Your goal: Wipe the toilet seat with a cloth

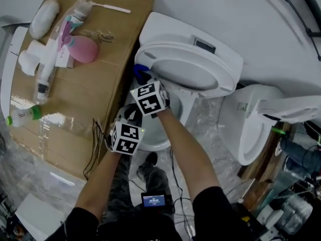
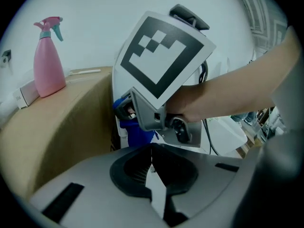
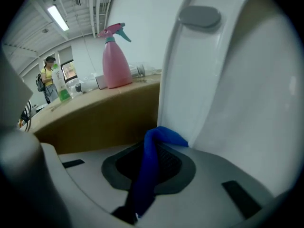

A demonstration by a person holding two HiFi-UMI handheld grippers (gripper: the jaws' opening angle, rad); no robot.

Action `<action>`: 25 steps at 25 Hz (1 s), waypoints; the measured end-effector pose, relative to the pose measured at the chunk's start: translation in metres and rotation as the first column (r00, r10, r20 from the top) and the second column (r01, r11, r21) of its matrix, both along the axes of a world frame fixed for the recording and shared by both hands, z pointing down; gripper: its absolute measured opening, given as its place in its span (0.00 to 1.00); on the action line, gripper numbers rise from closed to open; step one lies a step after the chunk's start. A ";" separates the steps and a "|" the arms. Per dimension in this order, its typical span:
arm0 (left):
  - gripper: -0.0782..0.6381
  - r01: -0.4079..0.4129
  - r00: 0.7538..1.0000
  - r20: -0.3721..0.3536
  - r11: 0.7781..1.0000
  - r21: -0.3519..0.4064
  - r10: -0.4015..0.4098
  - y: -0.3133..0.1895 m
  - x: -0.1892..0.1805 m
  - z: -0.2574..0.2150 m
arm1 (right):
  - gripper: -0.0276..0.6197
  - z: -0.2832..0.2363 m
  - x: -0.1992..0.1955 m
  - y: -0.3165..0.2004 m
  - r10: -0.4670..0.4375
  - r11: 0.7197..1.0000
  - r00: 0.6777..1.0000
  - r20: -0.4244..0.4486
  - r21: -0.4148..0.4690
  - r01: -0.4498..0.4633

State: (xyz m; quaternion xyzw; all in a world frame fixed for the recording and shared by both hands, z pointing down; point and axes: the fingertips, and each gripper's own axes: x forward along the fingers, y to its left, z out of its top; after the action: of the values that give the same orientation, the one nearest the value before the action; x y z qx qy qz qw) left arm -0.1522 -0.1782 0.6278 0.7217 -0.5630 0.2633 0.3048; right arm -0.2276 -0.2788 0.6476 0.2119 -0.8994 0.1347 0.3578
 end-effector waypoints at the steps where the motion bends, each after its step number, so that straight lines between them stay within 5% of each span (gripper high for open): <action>1: 0.13 -0.002 1.000 0.000 1.000 0.000 0.002 0.001 0.001 0.006 | 0.13 0.007 -0.001 0.001 -0.011 1.000 1.000 -0.006 0.001 0.011; 10: 0.13 0.002 1.000 0.002 1.000 -0.027 -0.002 0.006 0.003 0.044 | 0.13 0.082 0.023 0.003 0.033 0.997 0.998 -0.061 -0.069 -0.037; 25: 0.13 -0.044 0.999 0.025 0.999 -0.028 0.044 -0.011 0.026 0.080 | 0.13 0.126 0.113 -0.014 0.299 0.946 0.954 -0.032 -0.122 -0.300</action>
State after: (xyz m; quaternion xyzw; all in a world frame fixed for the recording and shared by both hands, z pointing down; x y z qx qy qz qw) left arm -0.1258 -0.1892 0.7082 0.7262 -0.5473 0.2869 0.3014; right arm -0.1141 -0.2925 0.7740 0.3240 -0.8443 0.2423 0.3515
